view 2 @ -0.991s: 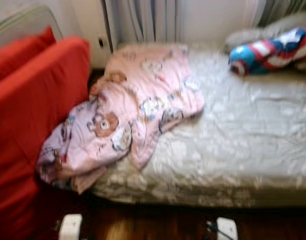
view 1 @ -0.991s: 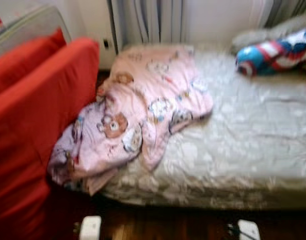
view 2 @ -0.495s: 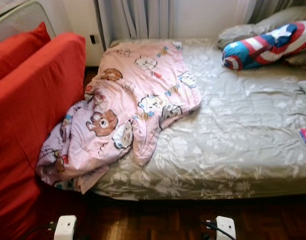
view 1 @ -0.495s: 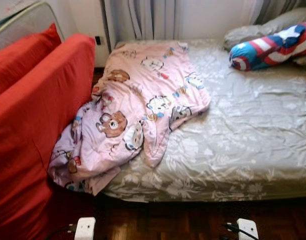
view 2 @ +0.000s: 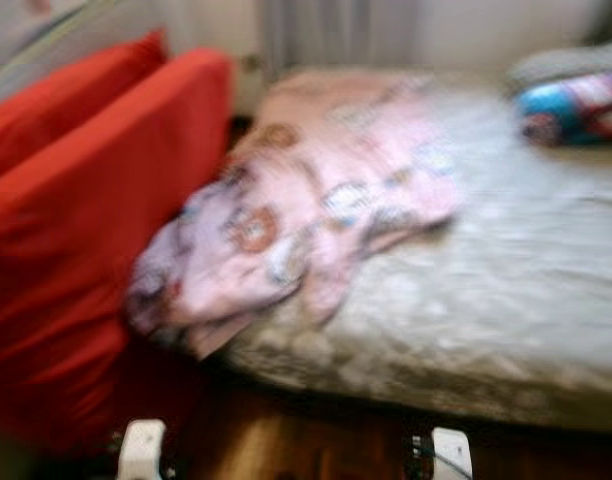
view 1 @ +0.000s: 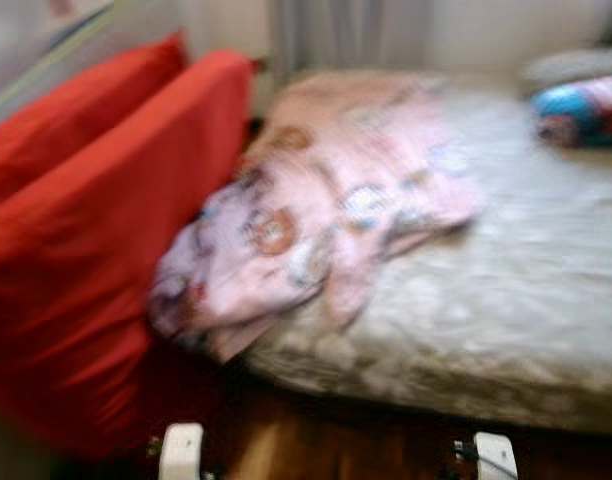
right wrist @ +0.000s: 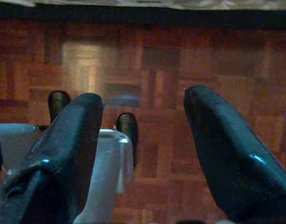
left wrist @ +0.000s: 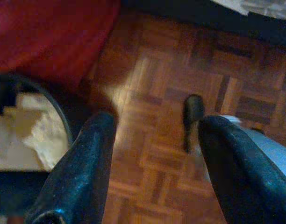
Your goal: Clean up the room
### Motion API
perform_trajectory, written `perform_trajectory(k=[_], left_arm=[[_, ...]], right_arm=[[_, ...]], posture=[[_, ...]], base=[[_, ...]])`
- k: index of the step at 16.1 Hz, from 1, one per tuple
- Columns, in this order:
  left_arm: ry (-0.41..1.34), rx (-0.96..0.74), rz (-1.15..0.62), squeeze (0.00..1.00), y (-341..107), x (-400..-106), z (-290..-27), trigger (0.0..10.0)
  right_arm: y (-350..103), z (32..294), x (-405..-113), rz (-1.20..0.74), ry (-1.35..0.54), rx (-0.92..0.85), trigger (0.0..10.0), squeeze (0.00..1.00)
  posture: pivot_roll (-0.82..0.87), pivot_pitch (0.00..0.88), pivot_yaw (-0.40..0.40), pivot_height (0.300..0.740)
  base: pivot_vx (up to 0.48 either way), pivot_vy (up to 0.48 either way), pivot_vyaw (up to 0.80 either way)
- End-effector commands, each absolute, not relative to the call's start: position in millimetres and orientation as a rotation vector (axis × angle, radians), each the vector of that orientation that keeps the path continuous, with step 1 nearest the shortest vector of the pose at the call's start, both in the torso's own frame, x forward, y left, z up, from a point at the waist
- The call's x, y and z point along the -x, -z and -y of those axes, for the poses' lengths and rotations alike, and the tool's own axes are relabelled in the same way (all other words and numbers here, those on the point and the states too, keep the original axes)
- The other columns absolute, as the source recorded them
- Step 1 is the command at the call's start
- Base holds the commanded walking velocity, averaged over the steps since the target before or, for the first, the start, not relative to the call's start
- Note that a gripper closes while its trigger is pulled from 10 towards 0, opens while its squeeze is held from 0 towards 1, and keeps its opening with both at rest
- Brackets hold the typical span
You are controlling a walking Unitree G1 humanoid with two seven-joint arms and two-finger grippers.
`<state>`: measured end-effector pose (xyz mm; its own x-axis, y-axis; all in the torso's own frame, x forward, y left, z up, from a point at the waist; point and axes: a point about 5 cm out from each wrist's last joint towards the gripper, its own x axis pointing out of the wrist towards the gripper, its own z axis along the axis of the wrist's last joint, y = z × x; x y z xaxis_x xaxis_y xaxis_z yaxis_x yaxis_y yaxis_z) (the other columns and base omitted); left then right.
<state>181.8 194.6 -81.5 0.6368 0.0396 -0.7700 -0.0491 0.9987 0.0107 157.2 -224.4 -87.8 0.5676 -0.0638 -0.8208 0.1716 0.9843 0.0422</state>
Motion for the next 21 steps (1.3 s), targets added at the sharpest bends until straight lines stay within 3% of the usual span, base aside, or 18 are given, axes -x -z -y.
perform_trajectory(k=[1, 8, 18, 21], left_arm=[[-0.056, -0.008, -0.911, 0.0, 84.0, -176.7, -198.1, 10.0], [-0.053, 0.001, -0.91, 0.0, 84.6, -177.7, -191.3, 10.0], [-0.066, 0.006, -0.912, 0.0, 84.9, -174.9, -197.2, 10.0], [-0.064, 0.004, -0.907, 0.0, 83.8, -177.3, -197.5, 10.0]], right_arm=[[90.3, 223.4, -151.5, -0.977, 0.137, -0.125, 10.0, 0.0], [90.1, 224.3, -151.6, -0.978, 0.137, -0.125, 10.0, 0.0], [89.5, 224.7, -152.4, -0.965, 0.14, -0.13, 10.0, 0.0], [89.5, 224.9, -152.4, -0.972, 0.133, -0.112, 10.0, 0.0]], posture=[[0.03, 0.101, 0.031, 0.74], [0.02, 0.101, 0.024, 0.74], [0.02, 0.101, 0.022, 0.74], [0.02, 0.098, 0.024, 0.74]], base=[[0.0, 0.0, 0.8], [0.0, 0.0, 0.68], [0.0, 0.0, 0.0], [0.247, 0.0, 0.69]])
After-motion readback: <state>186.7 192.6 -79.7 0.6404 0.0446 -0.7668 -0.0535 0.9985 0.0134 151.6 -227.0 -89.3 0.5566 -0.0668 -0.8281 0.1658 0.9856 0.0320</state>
